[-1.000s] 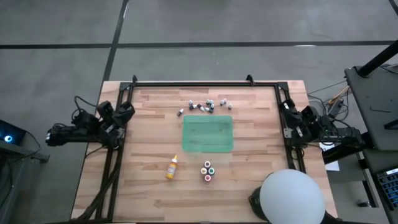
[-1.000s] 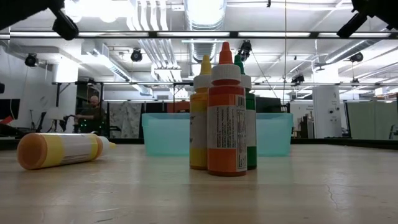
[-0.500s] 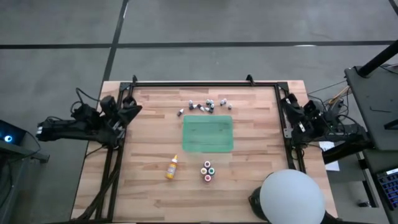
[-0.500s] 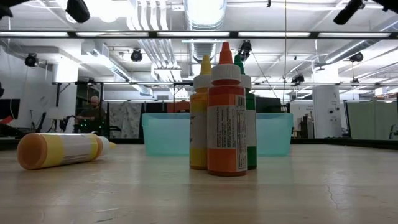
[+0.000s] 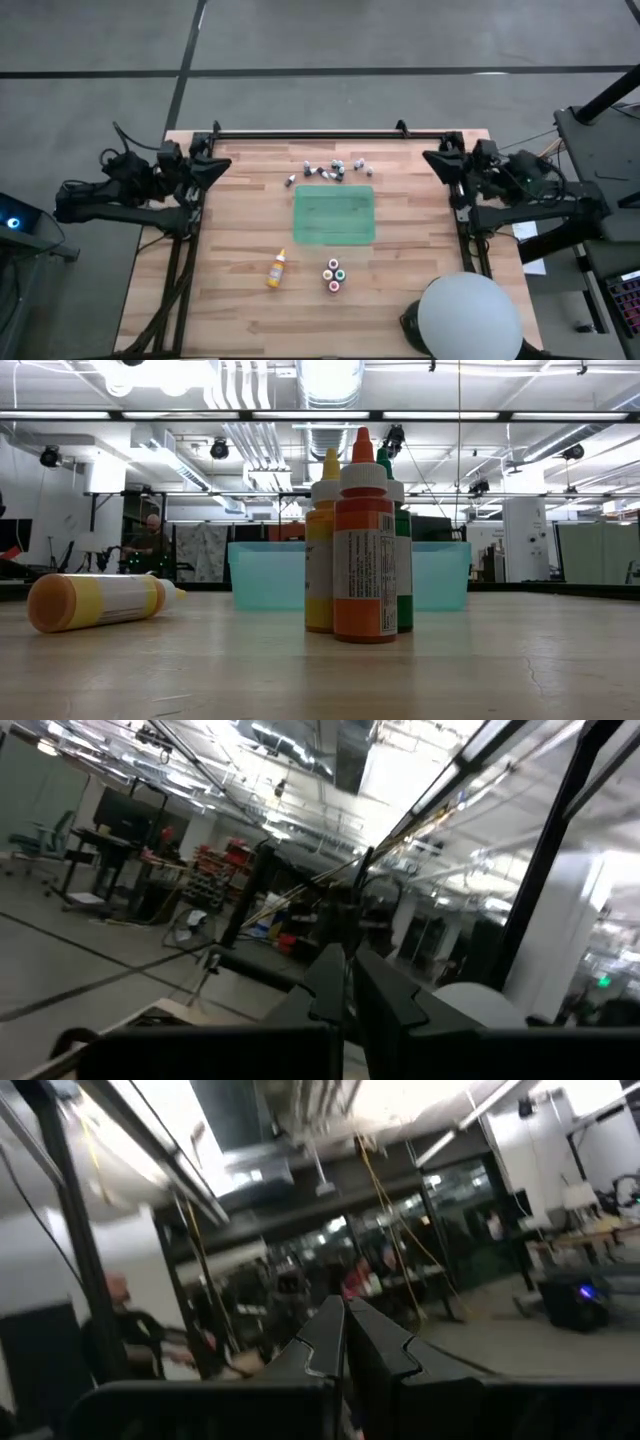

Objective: Pick & Place food coloring
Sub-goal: Put the black food coloring bottle into the green container

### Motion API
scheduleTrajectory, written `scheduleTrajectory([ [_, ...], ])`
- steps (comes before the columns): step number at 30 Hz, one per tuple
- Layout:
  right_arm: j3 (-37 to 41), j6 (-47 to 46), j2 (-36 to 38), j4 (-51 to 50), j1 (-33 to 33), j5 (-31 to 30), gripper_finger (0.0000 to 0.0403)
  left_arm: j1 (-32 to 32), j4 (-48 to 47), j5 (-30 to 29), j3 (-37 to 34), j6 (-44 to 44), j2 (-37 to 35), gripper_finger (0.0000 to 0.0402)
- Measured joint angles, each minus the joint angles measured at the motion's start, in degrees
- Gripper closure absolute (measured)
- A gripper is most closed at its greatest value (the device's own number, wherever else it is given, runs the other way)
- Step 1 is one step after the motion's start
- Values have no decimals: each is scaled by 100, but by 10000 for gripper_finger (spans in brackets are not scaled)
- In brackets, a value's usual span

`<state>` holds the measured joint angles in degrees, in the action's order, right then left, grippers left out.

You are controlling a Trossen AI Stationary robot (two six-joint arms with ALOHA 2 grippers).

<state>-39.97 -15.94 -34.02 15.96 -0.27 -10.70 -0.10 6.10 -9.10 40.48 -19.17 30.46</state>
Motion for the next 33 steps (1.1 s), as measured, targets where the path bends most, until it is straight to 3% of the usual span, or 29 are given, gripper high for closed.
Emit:
scheduleTrajectory([
  [7, -1111, 134, -964, -1049, -33, -37, 394, 0, -574, -213, 362, 364, 202, 401],
  [17, -2142, 290, -2061, -2515, -31, -619, 394, 2, -800, -459, 327, 497, 203, 401],
  [26, -2700, 89, -2792, -3431, -35, -990, 394, 1, -935, -455, 324, 488, 212, 401],
  [33, -2685, -29, -2961, -3599, -37, -1033, 394, 2, -965, -452, 322, 543, 212, 401],
])
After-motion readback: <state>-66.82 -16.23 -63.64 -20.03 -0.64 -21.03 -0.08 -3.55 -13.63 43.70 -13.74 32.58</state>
